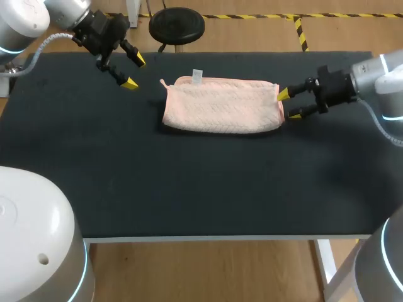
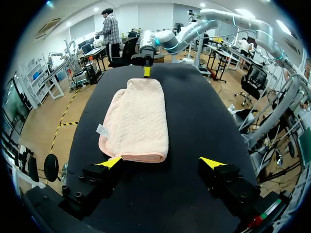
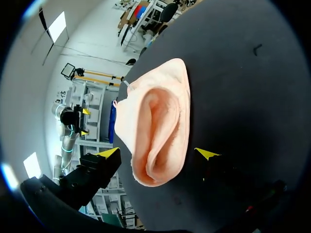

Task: Fold the towel

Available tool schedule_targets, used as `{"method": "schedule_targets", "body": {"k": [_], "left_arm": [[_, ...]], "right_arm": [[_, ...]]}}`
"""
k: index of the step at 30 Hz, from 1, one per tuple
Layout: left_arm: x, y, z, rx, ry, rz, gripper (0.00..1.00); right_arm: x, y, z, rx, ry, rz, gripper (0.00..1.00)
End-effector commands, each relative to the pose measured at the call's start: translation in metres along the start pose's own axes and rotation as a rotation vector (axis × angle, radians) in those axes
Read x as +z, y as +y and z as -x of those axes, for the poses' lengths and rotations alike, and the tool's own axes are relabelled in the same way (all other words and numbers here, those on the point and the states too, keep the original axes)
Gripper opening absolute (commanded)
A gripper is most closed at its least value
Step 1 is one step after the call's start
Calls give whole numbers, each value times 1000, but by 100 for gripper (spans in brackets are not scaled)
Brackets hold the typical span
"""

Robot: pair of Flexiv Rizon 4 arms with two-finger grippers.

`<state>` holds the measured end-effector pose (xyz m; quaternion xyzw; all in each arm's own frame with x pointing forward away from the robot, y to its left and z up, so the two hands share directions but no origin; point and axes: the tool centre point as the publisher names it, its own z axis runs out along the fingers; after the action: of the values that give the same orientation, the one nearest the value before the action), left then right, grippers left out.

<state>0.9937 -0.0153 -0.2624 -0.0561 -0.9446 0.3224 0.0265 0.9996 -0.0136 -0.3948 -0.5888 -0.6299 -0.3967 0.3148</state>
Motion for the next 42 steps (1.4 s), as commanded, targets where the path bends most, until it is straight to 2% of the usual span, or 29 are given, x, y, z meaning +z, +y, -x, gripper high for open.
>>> {"method": "schedule_targets", "body": {"k": [1,19,33,37,38,39,40,41,42], "left_arm": [[1,1,0,2,-2,-2,100],[1,1,0,2,-2,-2,100],[1,1,0,2,-2,-2,100],[1,1,0,2,-2,-2,100],[1,1,0,2,-2,-2,100],[1,1,0,2,-2,-2,100],[1,1,0,2,-2,-2,100],[1,1,0,2,-2,-2,100],[1,1,0,2,-2,-2,100]], "right_arm": [[4,5,4,-2,15,-54,100],[26,-1,5,19,101,-105,100],[47,-5,-15,1,140,-133,100],[48,-4,-20,-2,131,-111,100],[48,-3,-20,-1,123,-100,91],[47,-3,-21,3,112,-87,46],[46,-3,-21,-1,96,-77,25],[46,-3,-22,4,80,-64,9],[45,-3,-22,10,52,-49,0]]}}
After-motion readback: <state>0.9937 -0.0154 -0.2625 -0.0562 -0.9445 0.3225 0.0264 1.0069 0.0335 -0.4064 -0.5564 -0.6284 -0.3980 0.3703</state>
